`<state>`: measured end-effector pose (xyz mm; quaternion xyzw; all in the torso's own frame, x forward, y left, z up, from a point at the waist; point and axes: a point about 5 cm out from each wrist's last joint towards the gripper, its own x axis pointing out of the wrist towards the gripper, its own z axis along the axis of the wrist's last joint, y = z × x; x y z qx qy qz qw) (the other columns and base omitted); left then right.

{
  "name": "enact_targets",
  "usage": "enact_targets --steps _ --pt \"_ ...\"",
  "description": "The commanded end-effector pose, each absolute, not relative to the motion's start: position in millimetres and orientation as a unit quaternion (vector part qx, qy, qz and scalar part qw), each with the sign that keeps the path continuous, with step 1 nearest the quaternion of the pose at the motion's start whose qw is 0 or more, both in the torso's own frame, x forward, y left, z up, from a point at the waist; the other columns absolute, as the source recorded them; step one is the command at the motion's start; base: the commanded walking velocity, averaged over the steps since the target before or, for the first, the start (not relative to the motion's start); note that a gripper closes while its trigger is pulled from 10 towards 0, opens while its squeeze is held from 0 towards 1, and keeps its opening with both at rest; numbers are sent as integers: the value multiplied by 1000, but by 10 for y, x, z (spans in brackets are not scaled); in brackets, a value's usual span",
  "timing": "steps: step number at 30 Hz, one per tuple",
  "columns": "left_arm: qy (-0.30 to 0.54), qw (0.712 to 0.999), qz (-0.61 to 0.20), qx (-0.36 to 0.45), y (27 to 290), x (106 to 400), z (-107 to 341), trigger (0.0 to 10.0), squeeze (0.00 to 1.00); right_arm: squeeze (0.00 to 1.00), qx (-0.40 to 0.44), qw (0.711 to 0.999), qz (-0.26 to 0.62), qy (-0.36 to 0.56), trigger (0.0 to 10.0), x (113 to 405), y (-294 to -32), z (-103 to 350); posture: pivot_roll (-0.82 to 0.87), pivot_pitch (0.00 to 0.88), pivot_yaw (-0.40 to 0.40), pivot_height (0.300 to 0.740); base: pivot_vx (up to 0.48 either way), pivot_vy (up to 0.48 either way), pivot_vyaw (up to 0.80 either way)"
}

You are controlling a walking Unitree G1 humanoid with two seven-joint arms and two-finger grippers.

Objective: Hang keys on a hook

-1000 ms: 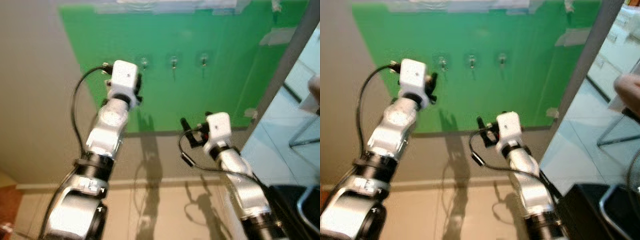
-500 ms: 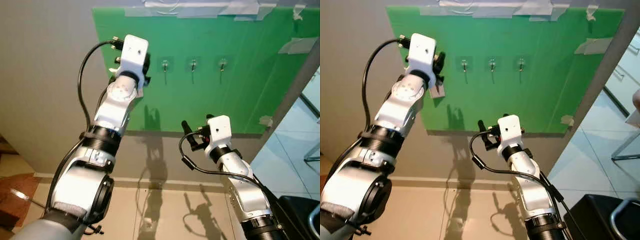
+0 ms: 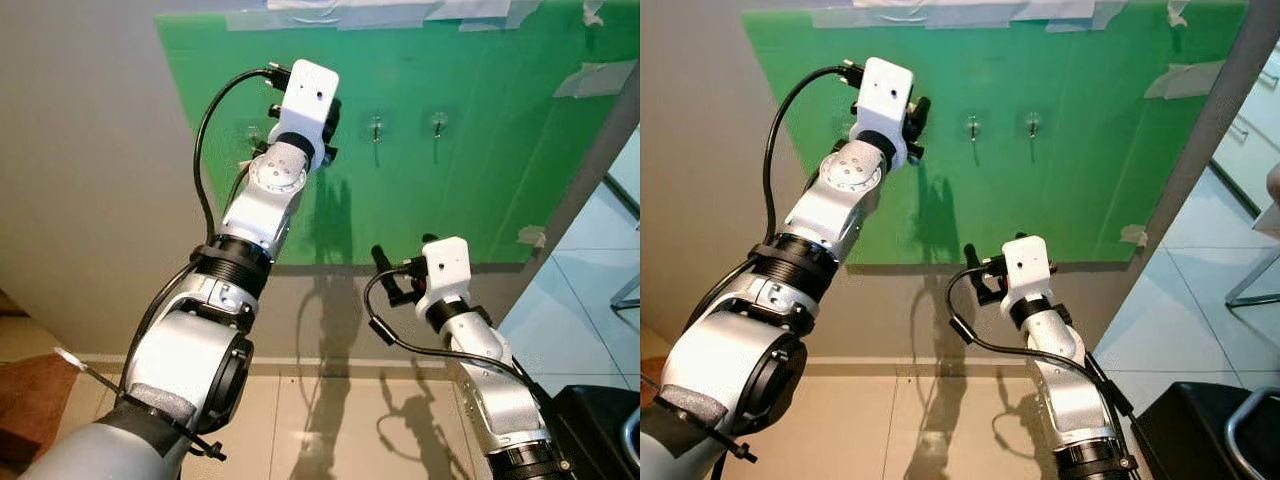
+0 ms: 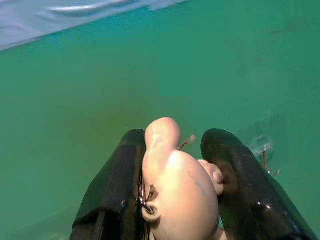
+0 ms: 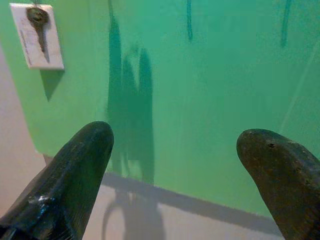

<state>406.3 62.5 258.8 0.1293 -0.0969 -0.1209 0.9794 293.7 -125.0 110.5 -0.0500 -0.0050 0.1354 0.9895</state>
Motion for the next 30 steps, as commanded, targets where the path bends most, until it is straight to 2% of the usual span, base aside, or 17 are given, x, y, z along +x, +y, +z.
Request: enact_targets --steps 1,6,21,30 --pt "-110 976 -131 136 556 4060 2662 0 0 0 -54 990 128 -15 10000 2939 -1285 1174 -139 0 75 740 0 -442 0" --pt "-108 978 -123 125 596 4061 2652 0 0 0 -54 990 133 -11 10000 2943 -1269 1161 -130 0 68 740 0 -397 0" --pt "-96 982 -101 124 744 4124 2628 0 0 0 -56 987 148 -6 10000 2931 -1233 1144 -120 0 48 740 0 0 0" --pt "-71 983 -82 146 924 4221 2638 0 0 0 -62 988 140 0 10000 2867 -1319 1131 -162 0 57 740 0 0 0"
